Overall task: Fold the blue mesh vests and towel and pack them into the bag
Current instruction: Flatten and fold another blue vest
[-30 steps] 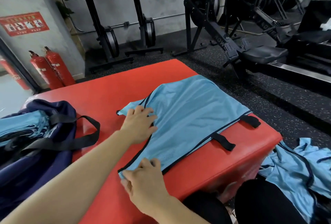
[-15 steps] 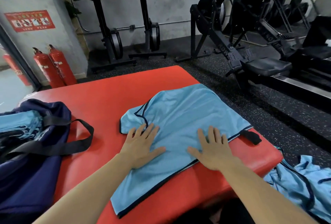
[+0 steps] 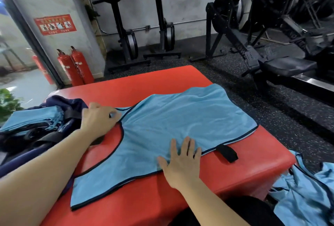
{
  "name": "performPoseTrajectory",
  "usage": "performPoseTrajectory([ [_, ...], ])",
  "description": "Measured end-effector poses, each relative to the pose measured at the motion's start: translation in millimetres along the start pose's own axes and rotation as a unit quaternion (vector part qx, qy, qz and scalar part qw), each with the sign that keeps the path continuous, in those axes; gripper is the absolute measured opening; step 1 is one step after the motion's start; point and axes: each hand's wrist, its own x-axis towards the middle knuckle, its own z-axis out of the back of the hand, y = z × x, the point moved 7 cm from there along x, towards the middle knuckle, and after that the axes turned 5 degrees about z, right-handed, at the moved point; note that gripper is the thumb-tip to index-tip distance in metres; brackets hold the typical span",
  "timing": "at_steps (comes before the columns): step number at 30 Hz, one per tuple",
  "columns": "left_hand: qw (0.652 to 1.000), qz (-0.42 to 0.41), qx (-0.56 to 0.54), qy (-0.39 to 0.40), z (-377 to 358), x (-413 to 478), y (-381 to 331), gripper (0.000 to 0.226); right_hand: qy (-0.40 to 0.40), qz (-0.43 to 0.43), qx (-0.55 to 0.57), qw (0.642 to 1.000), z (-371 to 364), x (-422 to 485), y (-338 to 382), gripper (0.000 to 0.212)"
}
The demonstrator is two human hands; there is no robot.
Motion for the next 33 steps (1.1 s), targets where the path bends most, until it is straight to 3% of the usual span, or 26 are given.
performPoseTrajectory([
  [2, 0.996, 0.039, 0.037, -0.068, 32.8, 10.0, 5.0, 0.024, 0.008, -0.003, 0.020, 1.000, 8.1, -5.4, -3.3, 0.101],
  [5, 0.994, 0.067, 0.047, -0.076, 47.6, 26.7, 18.3, 0.025, 0.023, 0.014, 0.038, 0.999, 19.0, -13.6, -8.7, 0.075],
  [7, 0.997, 0.056, 0.028, -0.035, 39.5, 33.8, 30.0, 0.038, 0.034, 0.034, 0.039, 0.998, 21.6, -16.7, -12.9, 0.071],
  [11, 0.990, 0.025, 0.133, 0.041, 14.0, 19.6, 33.6, 0.043, 0.049, 0.056, 0.029, 0.997, 22.3, -19.6, -18.2, 0.070],
  [15, 0.959, 0.032, 0.282, -0.012, 21.0, 3.5, 28.0, 0.026, 0.056, 0.060, 0.010, 0.997, 21.7, -19.2, -17.5, 0.071],
  [18, 0.937, 0.072, 0.337, -0.050, 36.6, -2.1, 36.7, 0.026, 0.059, 0.056, -0.007, 0.997, 20.9, -18.7, -17.3, 0.071],
  [21, 0.951, 0.048, 0.300, -0.063, 41.6, 3.6, 18.4, 0.027, 0.059, 0.046, -0.018, 0.997, 22.9, -15.9, -14.5, 0.071],
  [23, 0.971, -0.037, 0.233, -0.034, 22.1, 2.7, -22.3, 0.028, 0.012, 0.041, -0.017, 0.999, 33.4, -10.5, -12.3, 0.065],
  [25, 0.993, -0.095, 0.020, 0.059, -13.3, -13.8, -68.7, 0.029, -0.054, 0.029, -0.025, 0.998, 48.7, -3.1, -16.4, 0.062],
  [27, 0.966, -0.098, -0.124, 0.205, -56.6, -39.0, -105.1, 0.042, -0.093, 0.001, -0.031, 0.995, 62.0, 6.6, -33.2, 0.068],
  [29, 0.956, -0.077, -0.121, 0.254, -88.8, -50.5, -115.0, 0.062, -0.110, -0.041, -0.038, 0.992, 71.9, 16.8, -61.8, 0.073],
  [33, 0.977, -0.049, -0.029, 0.208, -114.7, -40.2, -90.8, 0.077, -0.077, -0.126, -0.058, 0.987, 69.2, 27.9, -130.5, 0.080],
])
